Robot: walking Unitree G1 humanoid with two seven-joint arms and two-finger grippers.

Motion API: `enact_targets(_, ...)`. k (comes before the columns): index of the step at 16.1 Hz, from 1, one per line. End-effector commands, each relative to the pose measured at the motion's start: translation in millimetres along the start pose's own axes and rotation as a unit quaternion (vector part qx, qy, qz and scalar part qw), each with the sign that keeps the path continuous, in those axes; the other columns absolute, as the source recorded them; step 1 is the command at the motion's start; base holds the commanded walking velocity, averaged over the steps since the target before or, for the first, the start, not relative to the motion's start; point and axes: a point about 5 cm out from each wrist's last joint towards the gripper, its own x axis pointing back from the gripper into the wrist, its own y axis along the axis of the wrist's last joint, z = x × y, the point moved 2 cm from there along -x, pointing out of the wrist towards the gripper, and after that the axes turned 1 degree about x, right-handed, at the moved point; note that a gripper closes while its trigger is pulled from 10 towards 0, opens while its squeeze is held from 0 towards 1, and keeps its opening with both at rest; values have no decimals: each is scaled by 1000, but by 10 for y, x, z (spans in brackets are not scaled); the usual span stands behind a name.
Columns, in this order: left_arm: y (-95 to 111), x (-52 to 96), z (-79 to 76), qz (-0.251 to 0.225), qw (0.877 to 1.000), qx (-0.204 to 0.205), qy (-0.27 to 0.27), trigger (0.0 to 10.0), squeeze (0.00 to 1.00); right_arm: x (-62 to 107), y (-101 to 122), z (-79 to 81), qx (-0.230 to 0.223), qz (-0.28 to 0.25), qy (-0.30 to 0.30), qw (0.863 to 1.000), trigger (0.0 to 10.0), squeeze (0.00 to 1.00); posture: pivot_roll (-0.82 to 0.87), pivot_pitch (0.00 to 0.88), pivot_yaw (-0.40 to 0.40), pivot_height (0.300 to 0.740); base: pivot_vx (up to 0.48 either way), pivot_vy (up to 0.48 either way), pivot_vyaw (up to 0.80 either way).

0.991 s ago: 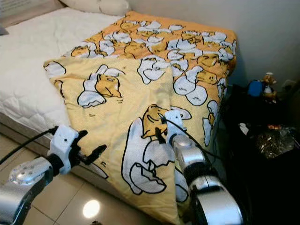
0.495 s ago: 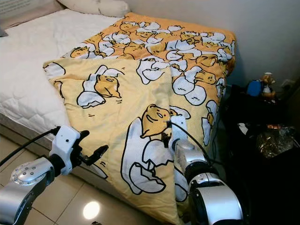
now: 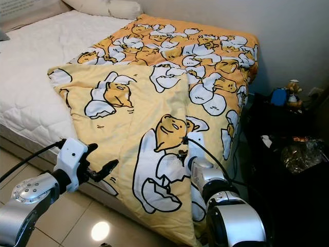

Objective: Clean up the room

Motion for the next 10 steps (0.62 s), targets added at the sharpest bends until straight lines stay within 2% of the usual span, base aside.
enact_targets(1,-20,1,10,9,1000,-2,-4,10000,408,-6,89,30,-5,-11,6,1000,0,0,-24,0,22,740,0,0,0)
enact_targets(10,-23,-4,25,11,1000,-6,-5,10000,408,-7,104,66,-7,-15,25,1000,0,0,-23,0,25,740,0,0,0)
